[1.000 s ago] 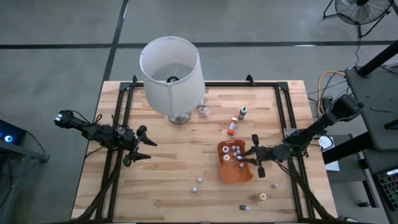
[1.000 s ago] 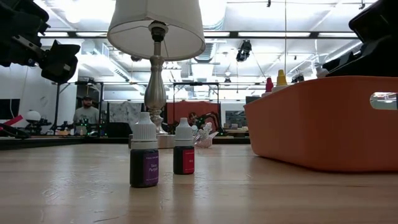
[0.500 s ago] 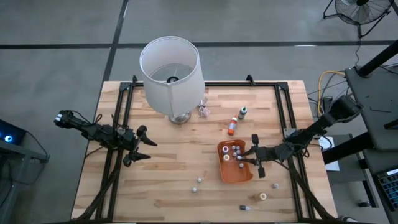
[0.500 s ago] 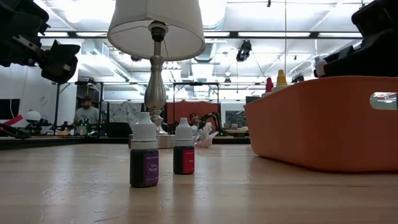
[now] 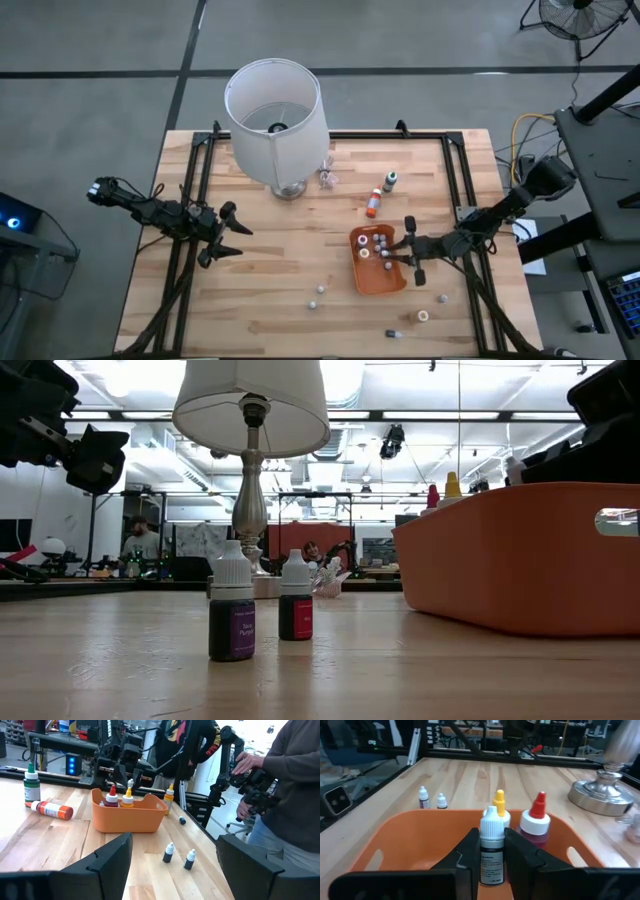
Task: Pick & Place food coloring
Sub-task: Put the small food coloring bottle into the orange bin
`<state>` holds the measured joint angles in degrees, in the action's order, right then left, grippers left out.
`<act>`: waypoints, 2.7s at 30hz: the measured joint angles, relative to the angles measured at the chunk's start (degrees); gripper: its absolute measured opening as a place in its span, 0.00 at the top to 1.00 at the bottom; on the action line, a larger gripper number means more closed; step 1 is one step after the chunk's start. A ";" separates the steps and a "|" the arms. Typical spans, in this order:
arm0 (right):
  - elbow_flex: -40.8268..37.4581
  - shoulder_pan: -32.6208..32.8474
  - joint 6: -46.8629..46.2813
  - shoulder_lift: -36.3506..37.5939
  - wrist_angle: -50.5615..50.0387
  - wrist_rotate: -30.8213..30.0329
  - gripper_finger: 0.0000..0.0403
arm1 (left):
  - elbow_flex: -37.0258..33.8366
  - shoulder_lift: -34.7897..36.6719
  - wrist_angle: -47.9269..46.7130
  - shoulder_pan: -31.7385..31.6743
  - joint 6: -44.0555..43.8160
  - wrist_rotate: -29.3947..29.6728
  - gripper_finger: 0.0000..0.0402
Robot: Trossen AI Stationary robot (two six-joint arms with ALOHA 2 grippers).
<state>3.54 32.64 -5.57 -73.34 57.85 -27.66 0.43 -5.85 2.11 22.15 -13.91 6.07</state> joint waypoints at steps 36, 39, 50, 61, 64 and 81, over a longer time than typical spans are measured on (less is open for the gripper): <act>-2.94 0.48 -1.33 -13.98 10.68 2.67 0.85 | -0.01 0.02 0.00 -0.01 0.00 0.00 0.36; -2.92 0.48 -1.59 -14.05 10.70 2.66 0.84 | 0.00 0.00 0.00 0.01 0.00 0.00 0.36; -2.92 0.48 -3.59 -14.08 9.34 2.65 0.74 | -0.01 0.01 0.00 0.01 0.00 0.00 0.36; -2.92 0.48 -5.39 -14.12 8.39 2.64 0.77 | -0.01 0.00 0.00 0.01 0.00 0.00 0.36; -2.92 0.48 -5.37 -14.12 8.45 2.64 0.78 | -0.02 0.02 0.00 0.01 0.00 0.00 0.36; 2.34 0.48 3.98 -6.70 7.73 2.35 0.58 | -0.01 0.01 0.00 0.01 0.00 0.00 0.36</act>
<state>5.88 33.12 -1.59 -80.04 65.58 -25.30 0.41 -5.84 2.11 22.15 -13.91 6.07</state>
